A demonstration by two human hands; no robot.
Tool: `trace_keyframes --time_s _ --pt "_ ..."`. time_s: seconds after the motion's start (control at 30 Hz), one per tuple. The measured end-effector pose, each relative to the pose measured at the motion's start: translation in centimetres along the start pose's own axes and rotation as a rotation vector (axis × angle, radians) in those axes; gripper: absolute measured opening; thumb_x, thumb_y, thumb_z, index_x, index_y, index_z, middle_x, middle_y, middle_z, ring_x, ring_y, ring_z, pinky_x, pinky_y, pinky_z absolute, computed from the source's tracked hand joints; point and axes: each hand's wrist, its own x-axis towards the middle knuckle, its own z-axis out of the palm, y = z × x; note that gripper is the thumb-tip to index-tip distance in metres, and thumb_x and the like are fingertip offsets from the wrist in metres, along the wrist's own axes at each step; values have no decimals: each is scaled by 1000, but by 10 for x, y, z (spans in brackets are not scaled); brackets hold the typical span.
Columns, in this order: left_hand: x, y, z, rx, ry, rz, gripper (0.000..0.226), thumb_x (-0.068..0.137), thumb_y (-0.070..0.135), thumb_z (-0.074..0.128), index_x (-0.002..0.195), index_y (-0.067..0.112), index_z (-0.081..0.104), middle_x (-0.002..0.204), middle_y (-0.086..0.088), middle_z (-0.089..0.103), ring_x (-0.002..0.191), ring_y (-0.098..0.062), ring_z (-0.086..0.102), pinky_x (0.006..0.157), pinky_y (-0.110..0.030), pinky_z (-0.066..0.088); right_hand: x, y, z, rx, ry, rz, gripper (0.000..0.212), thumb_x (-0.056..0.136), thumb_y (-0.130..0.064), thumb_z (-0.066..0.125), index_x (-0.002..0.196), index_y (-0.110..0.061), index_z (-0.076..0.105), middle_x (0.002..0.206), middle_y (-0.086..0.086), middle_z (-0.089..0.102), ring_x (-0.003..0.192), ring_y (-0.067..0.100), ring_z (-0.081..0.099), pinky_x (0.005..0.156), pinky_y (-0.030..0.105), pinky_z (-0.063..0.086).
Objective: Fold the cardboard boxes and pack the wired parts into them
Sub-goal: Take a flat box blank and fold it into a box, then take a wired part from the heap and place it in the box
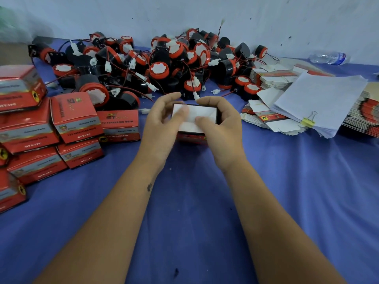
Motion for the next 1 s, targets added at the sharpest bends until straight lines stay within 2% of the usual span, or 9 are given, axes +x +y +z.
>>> trace_keyframes --time_s 0.07,0.17,0.3,0.43,0.53,0.63,0.73,0.87,1.0 --pt "1 1 1 -130 -1 -158 33 102 45 42 128 31 58 136 3 59 124 -13 56 108 -36 44 -3 -2 1 -83 91 -145 22 83 2 54 96 -11 66 88 -8 65 77 -1 58 65 13 45" --pt "1 3 -4 -97 -83 -240 50 103 58 24 133 37 58 142 1 56 119 -11 61 107 -37 46 -10 -2 5 -243 23 -424 20 79 5 52 91 -2 67 90 3 63 86 11 58 74 19 44" --pt "0 7 -10 -157 -216 -237 42 101 51 40 90 37 79 100 7 76 97 -7 71 87 -29 52 -10 -3 6 -177 -124 -579 19 80 -3 56 91 1 71 94 13 65 94 29 60 83 39 48" --pt "3 1 -2 -234 -28 -171 18 82 36 55 91 37 70 99 5 71 95 -12 66 85 -34 51 4 -6 7 -34 -64 -424 30 86 -17 49 102 -2 70 105 12 66 106 24 59 92 30 44" --pt "2 -8 -5 487 27 332 32 83 26 61 114 32 57 119 3 49 114 -12 47 99 -16 34 32 -2 5 134 109 -138 24 95 -9 44 107 -9 65 107 1 65 102 3 59 87 15 44" --pt "5 -14 -2 854 -96 502 46 78 -1 68 120 16 63 119 -6 52 115 -26 44 103 -28 31 65 16 -4 -140 205 -4 24 96 -2 45 106 -13 64 108 0 63 94 2 57 79 10 42" --pt "3 -16 1 935 -104 591 47 69 -5 57 108 18 68 103 2 62 106 -23 46 97 -29 29 98 23 -1 -358 92 5 25 96 -4 46 107 -16 64 106 -3 63 86 0 55 70 7 43" --pt "2 -12 -3 876 193 623 20 78 17 53 90 21 69 74 14 57 85 -16 52 89 -34 31 143 14 26 -482 -179 -13 29 96 -3 51 118 -17 63 105 -1 60 97 16 58 85 28 50" --pt "5 -16 -1 867 286 651 19 83 12 54 92 21 68 89 7 57 93 -22 49 89 -36 32 172 15 61 -631 -450 -46 67 88 3 61 146 -22 39 137 9 47 118 26 51 90 32 47"
